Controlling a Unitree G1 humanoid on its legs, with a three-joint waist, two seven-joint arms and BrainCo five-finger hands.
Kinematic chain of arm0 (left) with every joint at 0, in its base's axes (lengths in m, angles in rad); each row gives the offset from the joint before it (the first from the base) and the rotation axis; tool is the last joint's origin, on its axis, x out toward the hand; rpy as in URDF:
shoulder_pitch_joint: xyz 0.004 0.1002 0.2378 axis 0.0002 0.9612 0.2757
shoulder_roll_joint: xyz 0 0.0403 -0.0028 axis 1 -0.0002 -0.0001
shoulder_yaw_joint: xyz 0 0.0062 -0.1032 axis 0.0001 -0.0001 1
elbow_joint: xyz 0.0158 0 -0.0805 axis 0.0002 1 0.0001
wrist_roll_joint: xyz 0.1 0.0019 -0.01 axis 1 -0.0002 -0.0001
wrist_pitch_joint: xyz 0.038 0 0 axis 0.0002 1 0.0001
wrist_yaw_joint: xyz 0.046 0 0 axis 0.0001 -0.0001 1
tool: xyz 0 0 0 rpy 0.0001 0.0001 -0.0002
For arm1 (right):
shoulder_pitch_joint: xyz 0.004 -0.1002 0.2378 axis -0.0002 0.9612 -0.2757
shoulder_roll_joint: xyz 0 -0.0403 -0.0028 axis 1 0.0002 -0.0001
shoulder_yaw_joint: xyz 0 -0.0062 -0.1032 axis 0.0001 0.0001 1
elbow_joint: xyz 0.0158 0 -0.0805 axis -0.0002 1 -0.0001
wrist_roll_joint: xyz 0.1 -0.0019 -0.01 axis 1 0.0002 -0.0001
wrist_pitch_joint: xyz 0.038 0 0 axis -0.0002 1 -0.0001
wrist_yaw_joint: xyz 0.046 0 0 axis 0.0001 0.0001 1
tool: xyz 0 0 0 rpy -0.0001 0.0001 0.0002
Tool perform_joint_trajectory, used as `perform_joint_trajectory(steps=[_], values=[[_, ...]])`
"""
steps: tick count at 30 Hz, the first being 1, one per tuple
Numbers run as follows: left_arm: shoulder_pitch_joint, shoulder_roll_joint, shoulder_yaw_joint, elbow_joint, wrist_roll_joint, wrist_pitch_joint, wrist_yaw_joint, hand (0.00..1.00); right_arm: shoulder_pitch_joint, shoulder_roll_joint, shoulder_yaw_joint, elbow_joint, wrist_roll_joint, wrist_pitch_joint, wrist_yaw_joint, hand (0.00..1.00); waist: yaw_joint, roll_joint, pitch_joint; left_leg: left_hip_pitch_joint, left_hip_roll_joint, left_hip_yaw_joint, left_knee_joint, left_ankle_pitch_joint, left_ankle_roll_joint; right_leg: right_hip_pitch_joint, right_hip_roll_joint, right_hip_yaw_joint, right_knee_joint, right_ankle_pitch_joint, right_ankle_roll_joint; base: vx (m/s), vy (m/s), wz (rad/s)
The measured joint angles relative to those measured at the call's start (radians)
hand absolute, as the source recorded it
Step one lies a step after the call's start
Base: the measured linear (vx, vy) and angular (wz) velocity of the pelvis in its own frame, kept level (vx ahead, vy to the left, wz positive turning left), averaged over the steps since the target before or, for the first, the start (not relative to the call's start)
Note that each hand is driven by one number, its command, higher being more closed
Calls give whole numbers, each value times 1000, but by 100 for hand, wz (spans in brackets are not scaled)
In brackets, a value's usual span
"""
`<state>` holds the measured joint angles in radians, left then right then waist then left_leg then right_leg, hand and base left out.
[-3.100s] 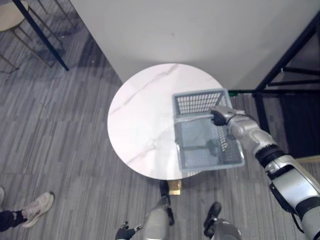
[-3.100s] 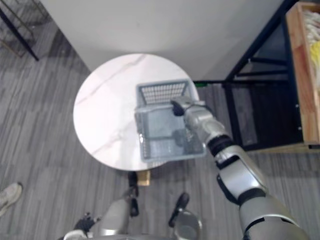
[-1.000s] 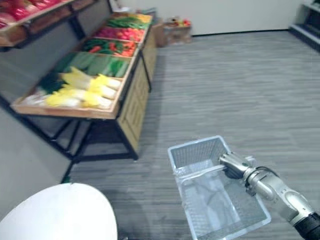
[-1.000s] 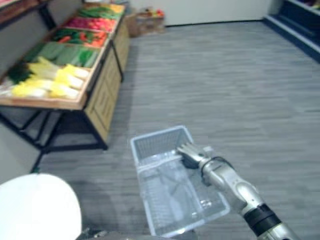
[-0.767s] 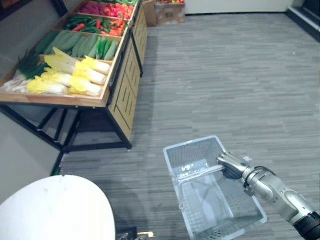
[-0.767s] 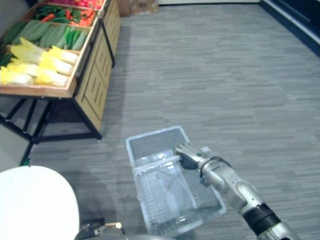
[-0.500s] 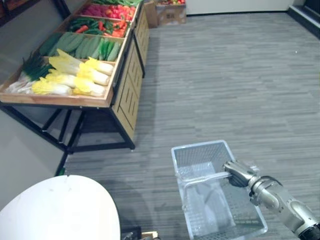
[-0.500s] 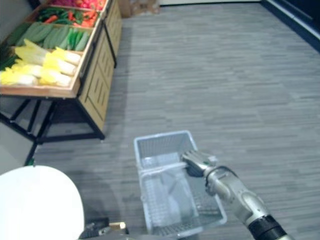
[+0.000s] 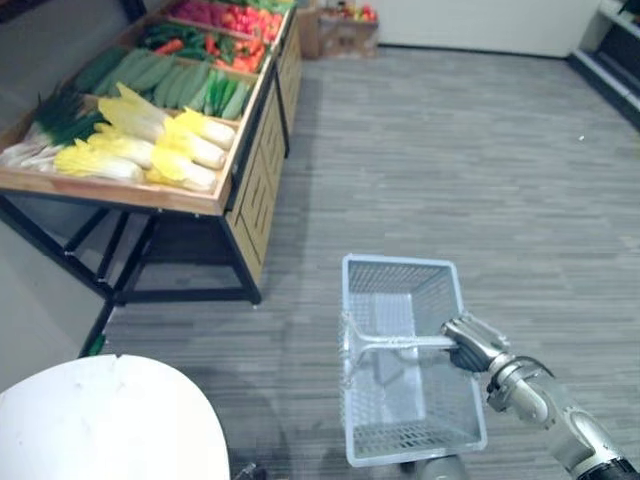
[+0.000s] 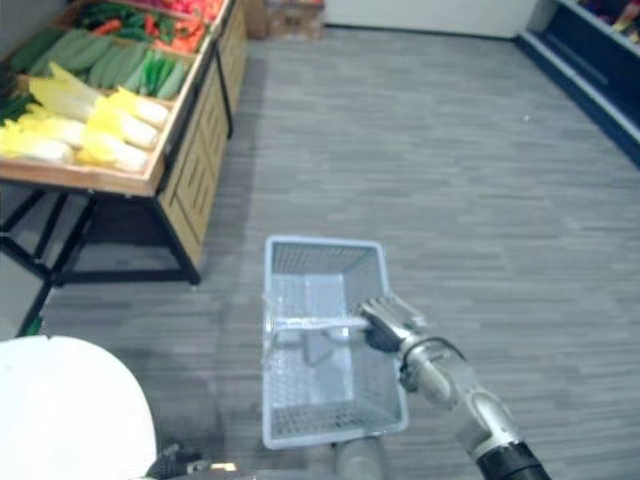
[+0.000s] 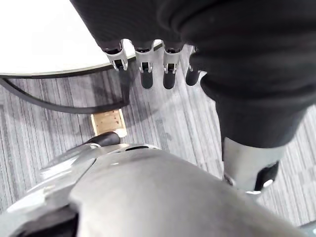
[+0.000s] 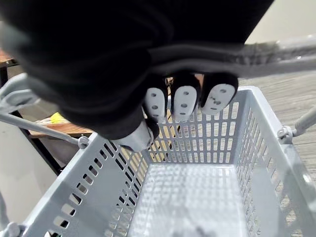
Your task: Pick vegetable in the basket
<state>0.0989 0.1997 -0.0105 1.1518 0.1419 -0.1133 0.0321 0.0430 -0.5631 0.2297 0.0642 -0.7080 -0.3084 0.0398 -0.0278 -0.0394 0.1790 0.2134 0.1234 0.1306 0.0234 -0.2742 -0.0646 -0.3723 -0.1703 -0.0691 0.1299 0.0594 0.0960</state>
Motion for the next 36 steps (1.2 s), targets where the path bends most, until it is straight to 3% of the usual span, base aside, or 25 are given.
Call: perform_joint_trajectory(steps=[1, 2, 4, 6, 8, 10, 11, 13, 14, 16, 17, 18, 19, 20, 21, 23, 26, 29, 30, 31, 32, 33, 34, 35, 36], values=[[-6, 7, 2, 0, 4, 1, 1, 0, 2, -2, -11, 4, 0, 2, 0, 100, -3, -14, 4, 22, -4, -21, -7, -18, -16, 13, 2, 26, -38, 56, 2, 431, -247, 59], [-19, -20, 8, 2, 13, 3, 2, 0, 5, -9, -49, 15, -1, 12, -7, 100, -1, 38, 12, 41, 33, -52, -1, -40, -18, -4, 32, 12, 55, 93, -4, 431, -235, 48], [-29, -47, 10, 0, 28, -10, 1, 0, -20, -7, -77, 34, -3, 42, -7, 100, 11, 87, -4, 16, 66, -100, 60, -8, -7, -65, 58, -8, 199, -29, -28, 452, -230, 18], [-28, -53, 13, 2, 29, -12, 3, 0, -4, -9, -86, 36, -4, 58, -5, 100, 5, 86, -3, -20, 78, -133, 181, 49, 5, -35, 61, -37, 252, -93, -46, 528, -284, 20], [-21, -48, 21, 1, 29, -10, 3, 0, 28, -11, -96, 34, -4, 58, -4, 100, 3, 82, -3, -91, 93, -155, 399, 144, -13, 48, 60, -67, 252, -145, -59, 529, -215, 33], [-18, -47, 46, -13, 28, -8, 4, 0, 61, -17, -100, 30, 1, 58, -4, 100, 7, 53, 12, -239, 103, -188, 730, 431, -123, 187, 55, -98, 202, -196, -79, 493, -174, 31], [-19, -44, 47, -23, 28, -9, 4, 0, 66, -19, -102, 30, 1, 58, -4, 100, 15, 54, 12, -286, 112, -176, 832, 415, -121, 223, 55, -102, 179, -204, -87, 556, -171, 16], [-20, -44, 47, -50, 26, -11, 8, 0, 77, -17, -102, 30, 1, 60, -4, 100, 46, 51, 14, -417, 109, -95, 1033, 295, -70, 349, 51, -105, 96, -210, -90, 475, -90, -1], [-20, -44, 47, -54, 25, -11, 12, 0, 82, -18, -102, 30, 1, 61, -4, 100, 61, 49, 15, -472, 97, -47, 1028, 244, -36, 411, 44, -106, 50, -210, -90, 404, -23, -7], [-20, -42, 49, -55, 18, -10, 14, 0, 81, -16, -102, 27, 3, 60, -4, 100, 70, 45, 17, -543, 65, 6, 899, 185, -10, 475, 27, -110, -1, -220, -74, 333, 48, -7], [-19, -42, 49, -54, 18, -10, 15, 0, 81, -15, -102, 28, 3, 60, -4, 100, 71, 45, 17, -551, 51, 20, 812, 180, -13, 490, 20, -111, -12, -225, -66, 384, 117, -8], [-16, -45, 48, -56, 19, -10, 20, 0, 85, -15, -102, 28, 4, 57, -5, 100, 69, 47, 17, -547, 21, 39, 576, 190, -13, 517, 8, -115, -25, -241, -39, 408, 183, -10], [-11, -48, 47, -52, 19, -9, 27, 0, 95, -14, -101, 29, 4, 57, -5, 100, 67, 54, 14, -524, -2, 47, 322, 243, -15, 545, 2, -117, -38, -261, -9, 616, 333, -14], [7, -61, 46, -52, 20, -9, 29, 0, 108, -23, -101, 29, 5, 56, -7, 100, 68, 86, 1, -503, 0, 38, 127, 304, -17, 577, 23, -116, -60, -282, 16, 456, 270, -13], [13, -66, 47, -52, 19, -10, 30, 0, 109, -21, -100, 34, 5, 57, -8, 100, 69, 96, 2, -509, 1, 25, 132, 392, 17, 595, 35, -112, -67, -296, 29, 453, 267, 5], [3, -46, 55, -58, 29, -11, 33, 0, 106, -12, -78, 48, 7, 56, -8, 100, 64, 58, -2, -558, -48, 29, 214, 327, 54, 609, 7, -81, -76, -293, 11, 372, 183, 36], [5, -52, 78, -50, 30, -8, 35, 0, 69, -18, -53, 70, 9, 56, -7, 100, 93, 53, -1, -568, -56, 59, 297, 256, 78, 609, -17, -41, -58, -226, 22, 394, 188, -5], [28, -51, 77, -43, 33, -7, 38, 0, 75, 2, -45, 69, 9, 54, -7, 100, 111, 21, -11, -445, -129, 89, 225, 208, 102, 537, -93, 31, 223, -214, 29, 395, 208, -5], [36, -41, 64, -40, 36, -6, 37, 0, 80, 17, -44, 70, 9, 54, -7, 100, 111, 1, -17, -405, -155, 97, 191, 201, 111, 474, -115, 69, 372, -183, 66, 370, 149, -7], [48, -23, 42, -40, 36, -6, 38, 0, 76, 45, -35, 70, 6, 54, -7, 100, 109, -17, -14, -324, -187, 104, 143, 177, 128, 350, -132, 143, 630, -20, 104, 451, 149, -9], [52, -18, 23, -40, 35, 1, 39, 0, 75, 60, -32, 69, -2, 52, -10, 100, 106, -22, -10, -270, -197, 96, 117, 164, 135, 288, -128, 176, 773, 102, 123, 466, 124, -9], [51, -10, 7, -39, 34, 6, 41, 0, 71, 64, -32, 69, -3, 46, -11, 100, 103, -25, -5, -240, -203, 84, 116, 153, 143, 248, -124, 179, 872, 91, 112, 409, 72, 21], [51, 3, -27, -39, 33, 12, 40, 0, 58, 65, -35, 69, -5, 43, -13, 100, 90, -20, 1, -181, -204, 56, 117, 130, 161, 188, -109, 152, 1018, 2, 29, 433, 52, 50], [50, 4, -46, -39, 33, 14, 40, 0, 55, 67, -43, 68, -5, 44, -19, 100, 70, -6, 7, -117, -203, 27, 98, 123, 168, 148, -101, 93, 1062, -88, -28, 444, 42, 62], [45, 2, -55, -39, 27, 14, 40, 0, 57, 69, -47, 68, -5, 46, -25, 100, 61, -4, 4, -85, -201, 14, 81, 121, 169, 128, -96, 62, 1049, -133, -45, 444, 13, 76]])
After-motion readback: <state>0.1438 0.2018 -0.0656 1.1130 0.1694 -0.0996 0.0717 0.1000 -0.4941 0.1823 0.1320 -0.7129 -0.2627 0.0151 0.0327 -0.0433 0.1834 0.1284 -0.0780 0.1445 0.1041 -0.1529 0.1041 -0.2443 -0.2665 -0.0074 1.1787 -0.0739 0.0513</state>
